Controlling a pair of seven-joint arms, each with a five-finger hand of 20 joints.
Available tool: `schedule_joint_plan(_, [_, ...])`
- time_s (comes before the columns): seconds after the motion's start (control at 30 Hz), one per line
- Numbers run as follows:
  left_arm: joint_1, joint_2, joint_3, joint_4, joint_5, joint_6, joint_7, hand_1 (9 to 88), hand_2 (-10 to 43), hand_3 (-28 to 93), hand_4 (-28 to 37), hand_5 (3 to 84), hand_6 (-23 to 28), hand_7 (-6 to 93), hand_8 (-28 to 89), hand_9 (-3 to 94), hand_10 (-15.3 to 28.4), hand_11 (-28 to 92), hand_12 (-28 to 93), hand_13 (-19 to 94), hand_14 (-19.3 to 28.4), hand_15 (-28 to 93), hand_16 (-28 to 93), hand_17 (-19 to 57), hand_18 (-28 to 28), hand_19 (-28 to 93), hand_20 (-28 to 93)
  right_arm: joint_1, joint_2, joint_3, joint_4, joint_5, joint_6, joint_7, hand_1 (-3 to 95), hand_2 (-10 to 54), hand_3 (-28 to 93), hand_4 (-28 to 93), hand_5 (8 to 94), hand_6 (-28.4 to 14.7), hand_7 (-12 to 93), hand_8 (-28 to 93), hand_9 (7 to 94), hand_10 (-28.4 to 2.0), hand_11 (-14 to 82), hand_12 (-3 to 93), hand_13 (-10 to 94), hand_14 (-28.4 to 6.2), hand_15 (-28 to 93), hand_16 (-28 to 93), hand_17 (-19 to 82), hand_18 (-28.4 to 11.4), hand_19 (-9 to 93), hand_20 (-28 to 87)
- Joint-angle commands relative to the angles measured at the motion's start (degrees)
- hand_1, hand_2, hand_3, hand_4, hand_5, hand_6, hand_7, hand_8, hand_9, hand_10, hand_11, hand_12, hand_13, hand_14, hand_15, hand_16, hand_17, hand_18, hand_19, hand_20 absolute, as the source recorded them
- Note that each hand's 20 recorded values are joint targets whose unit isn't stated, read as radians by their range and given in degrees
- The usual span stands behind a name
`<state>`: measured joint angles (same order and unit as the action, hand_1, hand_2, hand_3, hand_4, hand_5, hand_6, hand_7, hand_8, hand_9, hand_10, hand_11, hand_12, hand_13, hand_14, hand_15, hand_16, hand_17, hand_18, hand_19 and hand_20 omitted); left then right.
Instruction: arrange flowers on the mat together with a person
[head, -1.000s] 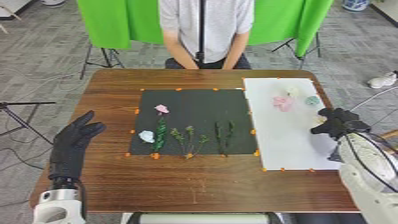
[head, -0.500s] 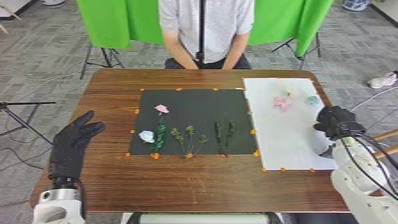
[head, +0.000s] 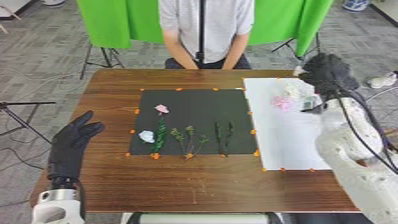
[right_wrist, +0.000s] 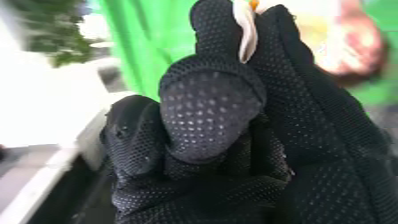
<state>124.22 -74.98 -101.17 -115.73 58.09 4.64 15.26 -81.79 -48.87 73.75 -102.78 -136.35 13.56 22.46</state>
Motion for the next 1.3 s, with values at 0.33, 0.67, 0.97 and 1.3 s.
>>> schedule_joint_plan(0.33, [-0.03, -0.50, 1.00, 0.30, 0.18, -0.02, -0.49, 22.0, -0.6, 69, -22.2, 49.6, 2.6, 12.6, -5, 51.1, 15.3, 22, 17, 39, 18.6, 25, 4, 7.9, 12.5, 7, 19, 25.55, -13.90, -34.16, 6.27, -1.24, -17.04, -13.25, 63.8, -9.5, 55, -24, 83.8, 3.3, 19, 6, 93.7, -6.7, 10.7, 31.3, 94, 1.1, 57, 19, 61, -13.9, 93, 38])
schedule_joint_plan(0.67, [2.56, -0.63, 0.75, -0.86, 0.05, -0.83, -0.06, 21.9, -0.6, 69, -22.2, 49.5, 2.6, 12.6, -5, 51.2, 15.3, 22, 17, 39, 18.7, 25, 3, 7.9, 12.5, 7, 19, 24.88, -15.28, -38.70, 5.99, -2.44, -24.17, -12.99, 63.5, -9.5, 55, -23, 83.4, 3.6, 19, 6, 93.7, -6.7, 9.8, 30.9, 94, 1.1, 59, 19, 60, -14.3, 93, 41])
schedule_joint_plan(0.97, [-2.63, 0.27, 1.79, 1.94, 0.17, -0.49, -2.28, 21.8, -0.6, 69, -22.2, 49.5, 2.6, 12.4, -5, 51.1, 15.3, 22, 17, 39, 18.6, 25, 4, 7.9, 12.5, 7, 19, 25.47, -19.01, -37.41, 11.31, -4.41, -27.44, -15.51, 59.7, -9.5, 57, -22, 81.4, 4.0, 18, 5, 93.2, -6.7, 5.0, 30.7, 94, 1.1, 59, 19, 60, -14.7, 93, 43])
schedule_joint_plan(1.3, [-0.90, 0.22, 1.36, 0.98, 0.05, -0.97, -1.15, 21.7, -0.8, 69, -22.0, 49.5, 2.6, 12.5, -5, 51.0, 15.3, 22, 17, 39, 18.5, 25, 4, 7.9, 12.6, 7, 19, 24.76, -18.74, -38.04, 10.02, -4.55, -29.54, -14.56, 55.0, -9.5, 54, -21, 78.5, 3.9, 18, 3, 87.1, -8.9, 9.5, 24.3, 94, 1.1, 59, 19, 60, -15.1, 93, 44])
